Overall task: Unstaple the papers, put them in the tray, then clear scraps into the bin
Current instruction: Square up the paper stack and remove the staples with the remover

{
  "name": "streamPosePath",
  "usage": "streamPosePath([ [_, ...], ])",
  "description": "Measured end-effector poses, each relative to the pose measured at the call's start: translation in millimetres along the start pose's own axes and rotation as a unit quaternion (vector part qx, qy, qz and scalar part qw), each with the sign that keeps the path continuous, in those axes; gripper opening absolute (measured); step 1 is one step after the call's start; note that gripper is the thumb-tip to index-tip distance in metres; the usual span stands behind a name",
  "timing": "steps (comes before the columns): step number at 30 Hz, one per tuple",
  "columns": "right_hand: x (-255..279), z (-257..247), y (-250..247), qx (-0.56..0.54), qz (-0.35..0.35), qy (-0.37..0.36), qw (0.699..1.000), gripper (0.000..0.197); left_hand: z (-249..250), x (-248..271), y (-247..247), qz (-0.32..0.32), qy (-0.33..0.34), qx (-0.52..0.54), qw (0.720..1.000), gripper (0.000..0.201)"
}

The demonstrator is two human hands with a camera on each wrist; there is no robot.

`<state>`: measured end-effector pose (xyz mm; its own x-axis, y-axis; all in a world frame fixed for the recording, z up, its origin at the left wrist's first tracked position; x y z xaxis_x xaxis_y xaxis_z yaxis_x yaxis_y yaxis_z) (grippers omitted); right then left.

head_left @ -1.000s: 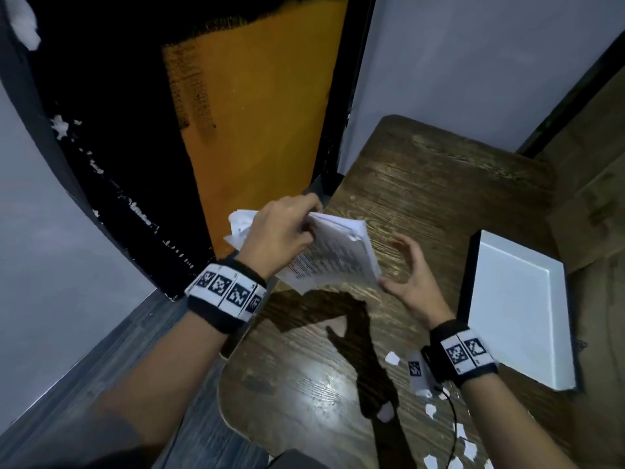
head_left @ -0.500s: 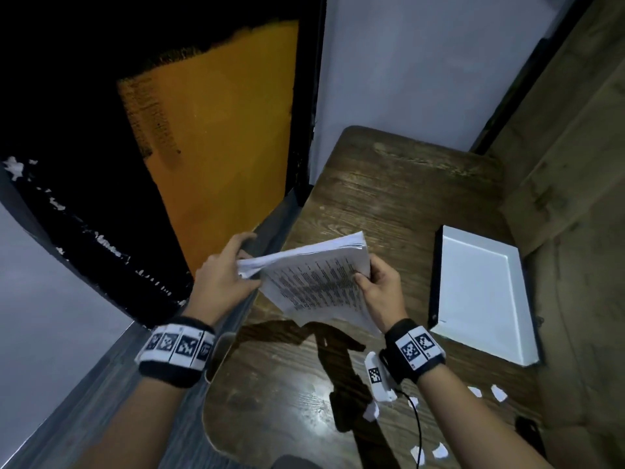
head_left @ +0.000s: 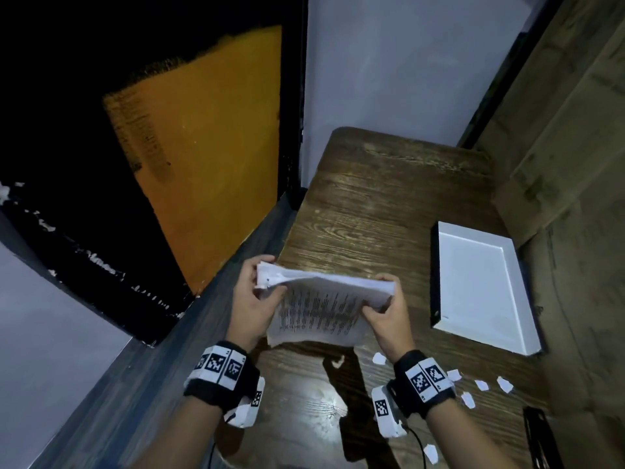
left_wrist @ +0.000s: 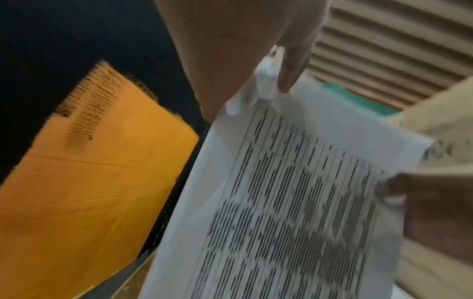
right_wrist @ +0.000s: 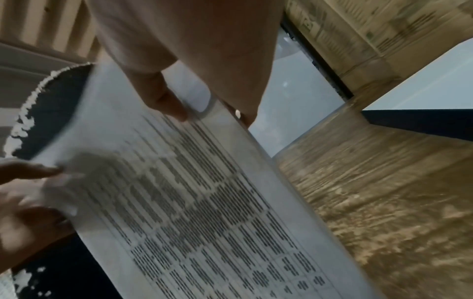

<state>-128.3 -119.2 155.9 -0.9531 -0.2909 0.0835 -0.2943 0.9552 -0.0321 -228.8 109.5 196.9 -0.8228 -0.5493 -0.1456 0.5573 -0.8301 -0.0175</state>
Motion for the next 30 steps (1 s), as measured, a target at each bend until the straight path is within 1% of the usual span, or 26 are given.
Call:
streamPosePath([
  [2, 1.3, 9.0, 2.0, 0.011, 0.010, 0.008, 1.000, 0.049, -16.9, 3.8, 8.7, -0.035, -0.038, -0.009, 0.999, 0.037],
  [4, 0.3, 13.9, 4.6, 0.033, 0.020, 0.005, 0.999, 0.047, -30.2, 6.0, 11.7, -0.022, -0.074, 0.011, 0.997, 0.033],
  [6, -2.7, 13.4, 6.9, 0.053, 0.024, 0.003, 0.998, 0.046, -35.1, 5.4, 12.7, 0.006, -0.091, 0.021, 0.996, 0.034],
  [8, -6.3, 5.5, 5.3, 0.062, 0.022, -0.008, 0.998, 0.045, -27.9, 4.1, 13.4, 0.032, -0.077, 0.011, 0.996, 0.037],
  [11, -9.0, -9.8, -4.0, 0.054, 0.015, -0.034, 0.998, 0.045, -22.6, 4.8, 11.3, 0.067, -0.061, 0.024, 0.996, 0.037],
  [12, -9.4, -8.4, -6.6, 0.050, 0.011, -0.032, 0.998, 0.045, -26.3, 6.7, 9.9, 0.073, -0.065, 0.031, 0.995, 0.036],
  [14, -9.8, 6.0, -5.8, 0.065, 0.000, -0.008, 0.998, 0.042, -41.1, 10.1, 11.6, 0.072, -0.093, 0.038, 0.992, 0.033],
  [17, -3.3, 35.9, 0.1, 0.070, -0.016, 0.059, 0.996, 0.031, -63.9, 21.3, 20.3, 0.073, -0.152, 0.044, 0.985, 0.031],
  [20, -3.3, 43.2, -0.4, 0.063, -0.007, 0.069, 0.996, 0.028, -68.7, 22.7, 17.3, 0.120, -0.141, 0.039, 0.982, 0.027],
  [22, -3.2, 55.5, -1.2, 0.083, 0.001, 0.078, 0.994, 0.024, -74.2, 24.0, 13.3, 0.144, -0.133, 0.033, 0.980, 0.026],
  [25, 0.0, 77.1, 4.0, 0.109, -0.019, 0.109, 0.988, 0.021, -83.0, 28.6, 17.6, 0.114, -0.155, 0.017, 0.981, 0.027],
  [26, -1.4, 79.7, 4.5, 0.107, -0.023, 0.111, 0.988, 0.023, -80.2, 26.7, 18.3, 0.105, -0.147, 0.006, 0.984, 0.027],
  [28, -6.2, 70.6, 2.7, 0.097, -0.044, 0.104, 0.989, 0.029, -73.4, 18.2, 13.1, 0.078, -0.125, -0.002, 0.989, 0.033],
  [30, -12.0, 57.6, 1.0, 0.076, -0.094, 0.100, 0.988, 0.037, -68.1, 6.5, 5.9, 0.028, -0.120, 0.002, 0.992, 0.041],
])
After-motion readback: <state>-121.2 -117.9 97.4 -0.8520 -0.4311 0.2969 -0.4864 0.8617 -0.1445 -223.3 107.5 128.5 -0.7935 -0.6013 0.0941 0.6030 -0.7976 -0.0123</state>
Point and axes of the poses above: each hand's wrist, its own x-axis away from the middle knuckle, its own y-axis out of the palm, z = x × y, the point moved 6 cm from there along -x, towards the middle knuckle, and after that the axes turned 3 degrees about x, right-handed, at the moved point
